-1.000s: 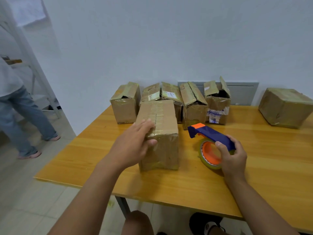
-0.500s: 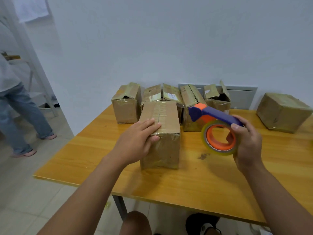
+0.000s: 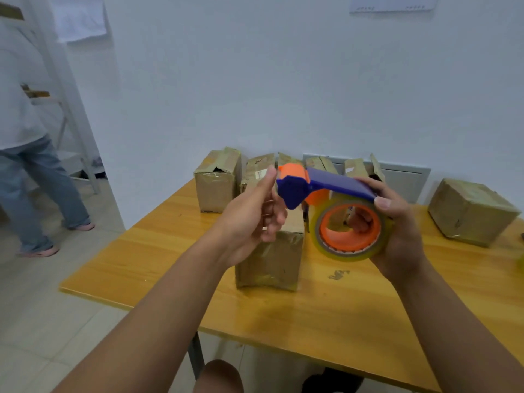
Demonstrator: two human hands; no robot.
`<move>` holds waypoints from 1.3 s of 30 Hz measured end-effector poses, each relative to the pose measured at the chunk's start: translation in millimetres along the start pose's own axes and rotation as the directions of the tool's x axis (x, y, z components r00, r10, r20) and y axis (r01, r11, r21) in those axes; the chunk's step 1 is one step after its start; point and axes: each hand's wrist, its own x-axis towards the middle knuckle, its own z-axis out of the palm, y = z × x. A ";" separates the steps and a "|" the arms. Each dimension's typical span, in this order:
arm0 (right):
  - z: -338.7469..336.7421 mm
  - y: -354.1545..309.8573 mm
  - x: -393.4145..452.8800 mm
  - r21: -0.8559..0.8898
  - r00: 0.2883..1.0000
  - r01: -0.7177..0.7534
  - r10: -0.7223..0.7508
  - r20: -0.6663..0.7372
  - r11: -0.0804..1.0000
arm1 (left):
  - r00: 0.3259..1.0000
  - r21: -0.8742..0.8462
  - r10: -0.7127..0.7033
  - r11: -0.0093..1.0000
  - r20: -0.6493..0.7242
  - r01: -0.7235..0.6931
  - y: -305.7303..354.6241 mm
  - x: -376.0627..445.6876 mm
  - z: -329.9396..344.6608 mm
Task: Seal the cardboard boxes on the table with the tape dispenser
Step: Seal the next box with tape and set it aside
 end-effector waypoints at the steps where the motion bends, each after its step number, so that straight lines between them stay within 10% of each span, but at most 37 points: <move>1: 1.1 0.8 0.3 0.009 1.000 -0.003 0.003 0.006 1.000 | 1.000 -0.032 -0.008 0.999 0.018 0.009 -0.4 -0.2 -0.1; 12: 1.0 9.7 2.9 -0.032 0.999 -0.035 0.035 -0.001 0.999 | 0.996 -0.187 -0.062 0.980 0.061 0.072 -3.2 4.5 -14.2; 17: -7.7 7.2 7.7 -0.218 0.999 -0.017 0.025 0.033 0.976 | 0.995 0.157 -0.096 0.983 0.002 0.095 -1.5 7.4 -26.7; 25: -8.9 -10.8 21.6 -0.521 0.985 0.080 0.012 0.172 0.850 | 0.985 0.692 0.009 0.713 -0.171 0.114 6.6 19.9 -43.1; 39: -26.9 -11.7 33.8 -0.642 0.972 0.020 0.135 0.191 0.766 | 0.946 0.766 -0.048 0.575 -0.319 0.288 -14.7 17.9 -74.5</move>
